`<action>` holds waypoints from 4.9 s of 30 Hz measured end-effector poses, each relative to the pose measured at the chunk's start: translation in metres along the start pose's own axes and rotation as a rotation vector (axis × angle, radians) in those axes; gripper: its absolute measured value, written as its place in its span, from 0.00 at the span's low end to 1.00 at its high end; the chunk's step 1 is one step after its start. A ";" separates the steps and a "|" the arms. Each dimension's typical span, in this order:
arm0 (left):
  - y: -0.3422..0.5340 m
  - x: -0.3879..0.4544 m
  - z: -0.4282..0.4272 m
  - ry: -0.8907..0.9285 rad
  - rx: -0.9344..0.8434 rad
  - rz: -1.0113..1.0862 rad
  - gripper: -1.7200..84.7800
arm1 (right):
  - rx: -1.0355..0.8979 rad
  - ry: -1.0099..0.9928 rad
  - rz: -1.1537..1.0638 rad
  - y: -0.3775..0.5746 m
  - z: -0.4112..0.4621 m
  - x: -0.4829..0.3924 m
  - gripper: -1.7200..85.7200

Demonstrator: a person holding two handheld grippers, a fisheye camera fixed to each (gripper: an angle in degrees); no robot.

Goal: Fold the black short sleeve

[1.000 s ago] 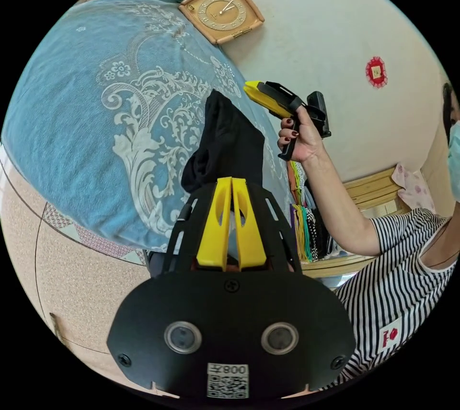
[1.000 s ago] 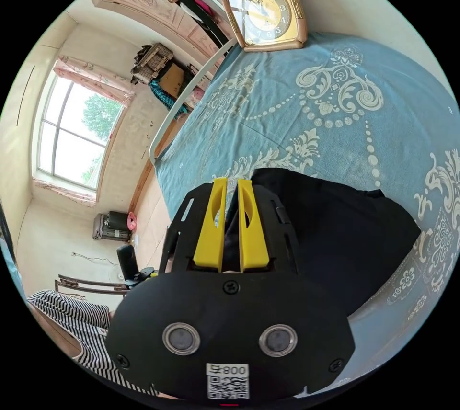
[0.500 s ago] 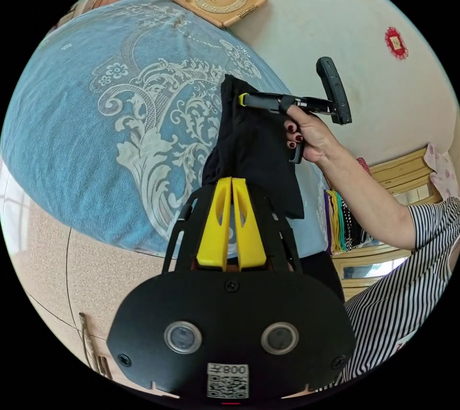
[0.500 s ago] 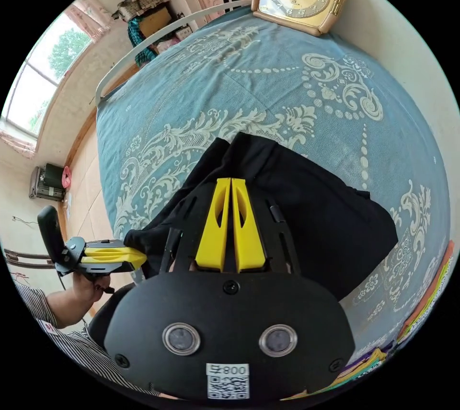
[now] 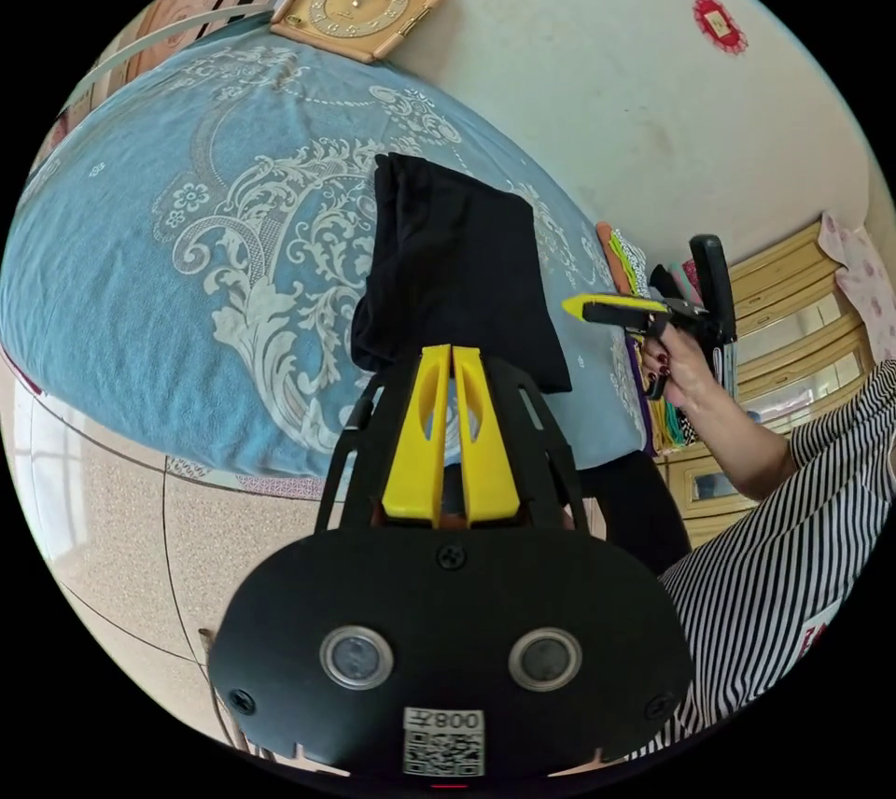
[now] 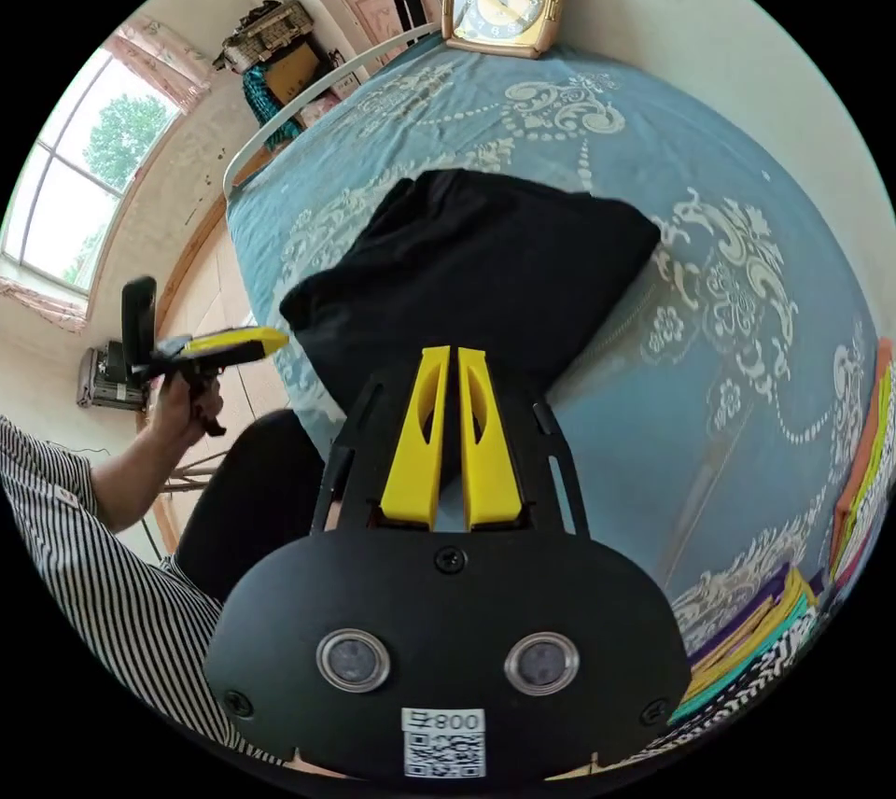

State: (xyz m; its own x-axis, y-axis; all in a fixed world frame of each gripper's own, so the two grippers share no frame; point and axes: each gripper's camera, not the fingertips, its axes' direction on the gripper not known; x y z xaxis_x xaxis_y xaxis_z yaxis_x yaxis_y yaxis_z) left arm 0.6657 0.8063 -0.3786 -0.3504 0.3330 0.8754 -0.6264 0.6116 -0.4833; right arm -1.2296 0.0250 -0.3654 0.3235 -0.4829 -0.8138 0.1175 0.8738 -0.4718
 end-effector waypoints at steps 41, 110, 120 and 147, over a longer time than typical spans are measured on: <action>-0.075 0.071 -0.016 -0.141 -0.070 -0.062 0.02 | 0.044 -0.110 0.190 0.209 0.001 -0.112 0.06; -0.030 0.036 -0.001 0.712 0.079 -0.520 0.14 | 0.183 -0.986 0.335 0.353 0.452 0.090 0.04; -0.018 -0.020 0.002 0.828 0.325 -0.777 0.15 | 0.213 -0.982 0.319 0.385 0.500 0.142 0.04; -0.196 0.249 -0.134 0.687 0.131 -0.212 0.05 | 0.282 -0.909 0.304 0.751 0.565 0.348 0.04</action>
State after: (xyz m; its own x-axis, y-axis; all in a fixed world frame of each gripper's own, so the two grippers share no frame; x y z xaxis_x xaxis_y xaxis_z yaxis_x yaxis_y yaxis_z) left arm 0.7946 0.8661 -0.0652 0.2766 0.6181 0.7359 -0.7257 0.6363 -0.2617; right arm -0.4983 0.5453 -0.8112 0.9584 -0.1125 -0.2623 0.0910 0.9915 -0.0925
